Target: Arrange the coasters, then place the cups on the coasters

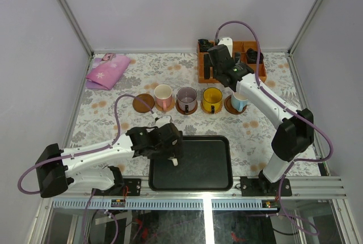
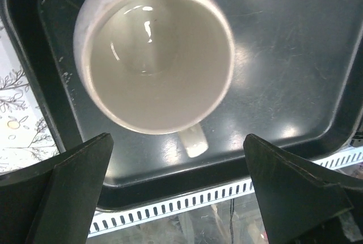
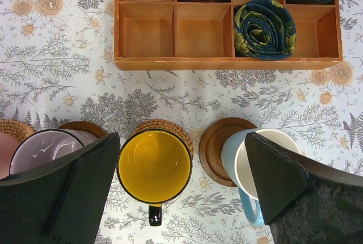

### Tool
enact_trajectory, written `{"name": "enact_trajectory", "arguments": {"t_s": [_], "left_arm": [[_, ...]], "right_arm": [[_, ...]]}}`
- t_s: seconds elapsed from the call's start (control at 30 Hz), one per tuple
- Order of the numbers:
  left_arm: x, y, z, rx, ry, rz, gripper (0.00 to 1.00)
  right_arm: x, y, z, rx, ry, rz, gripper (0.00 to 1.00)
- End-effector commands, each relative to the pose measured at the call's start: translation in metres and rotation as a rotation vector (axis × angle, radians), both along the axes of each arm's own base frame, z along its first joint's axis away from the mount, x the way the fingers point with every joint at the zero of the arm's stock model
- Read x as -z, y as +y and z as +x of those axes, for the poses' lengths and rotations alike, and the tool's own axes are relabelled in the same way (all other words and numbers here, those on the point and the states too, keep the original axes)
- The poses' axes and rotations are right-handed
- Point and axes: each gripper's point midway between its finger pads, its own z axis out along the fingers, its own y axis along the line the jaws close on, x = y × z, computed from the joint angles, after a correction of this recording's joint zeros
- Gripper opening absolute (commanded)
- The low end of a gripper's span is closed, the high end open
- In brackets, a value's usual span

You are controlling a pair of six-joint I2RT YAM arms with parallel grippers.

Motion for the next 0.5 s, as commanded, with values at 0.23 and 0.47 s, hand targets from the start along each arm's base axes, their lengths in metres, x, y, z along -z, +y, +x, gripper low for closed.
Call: {"name": "enact_trajectory", "arguments": {"t_s": [0.23, 0.47], "left_arm": [[0.026, 0.029, -0.015, -0.131, 0.074, 0.086, 0.86], [0.032, 0.041, -0.009, -0.177, 0.037, 0.114, 0.57]], "right_arm": [[-0.023, 0.006, 0.006, 0.004, -0.052, 0.044, 0.99], [-0.020, 0.012, 0.008, -0.010, -0.041, 0.055, 0.99]]}}
